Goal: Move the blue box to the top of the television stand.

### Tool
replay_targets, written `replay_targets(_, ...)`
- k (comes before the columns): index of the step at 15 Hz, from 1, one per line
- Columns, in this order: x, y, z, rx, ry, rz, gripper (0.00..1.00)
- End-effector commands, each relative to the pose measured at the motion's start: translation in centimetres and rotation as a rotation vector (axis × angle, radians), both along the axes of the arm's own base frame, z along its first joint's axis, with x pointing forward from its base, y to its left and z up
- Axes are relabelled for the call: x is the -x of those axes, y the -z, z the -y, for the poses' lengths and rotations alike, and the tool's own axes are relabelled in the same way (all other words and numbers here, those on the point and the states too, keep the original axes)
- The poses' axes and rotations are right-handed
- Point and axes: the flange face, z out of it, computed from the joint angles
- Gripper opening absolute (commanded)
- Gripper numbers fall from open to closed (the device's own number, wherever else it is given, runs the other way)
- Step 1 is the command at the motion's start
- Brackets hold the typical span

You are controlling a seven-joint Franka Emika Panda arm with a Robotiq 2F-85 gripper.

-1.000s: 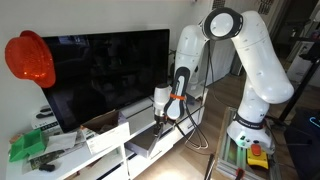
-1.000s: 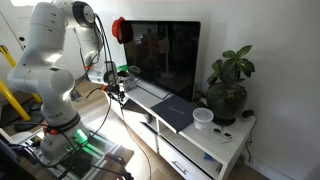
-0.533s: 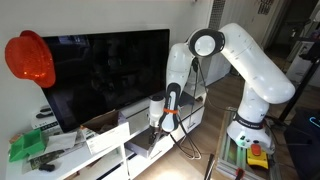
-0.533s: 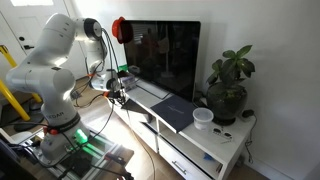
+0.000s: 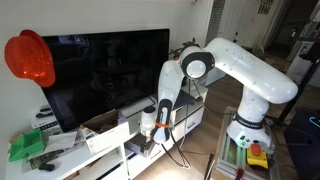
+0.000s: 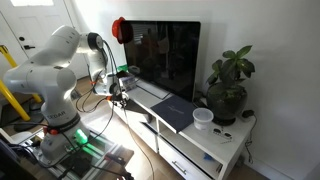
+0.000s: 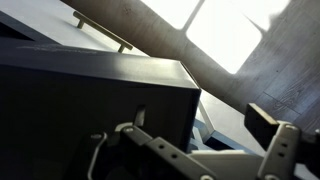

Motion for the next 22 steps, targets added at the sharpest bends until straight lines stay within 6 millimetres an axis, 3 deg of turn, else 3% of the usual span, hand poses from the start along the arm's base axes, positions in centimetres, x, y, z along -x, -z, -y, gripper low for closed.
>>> replay_targets(1, -1.9, 2.8, -0.4, -0.004, -0.014, 0.039, 0.72)
replay_targets(6, -2.9, 4.7, -0.7, -0.015, 0.010, 0.027, 0.37)
replay_targets(11, -3.2, 4.7, -1.1, -0.017, 0.099, -0.041, 0.04)
replay_targets(16, -3.3, 3.2, -0.9, 0.024, 0.249, -0.092, 0.01)
replay_targets(22, -1.8, 1.6, 0.3, 0.075, 0.415, -0.158, 0.01)
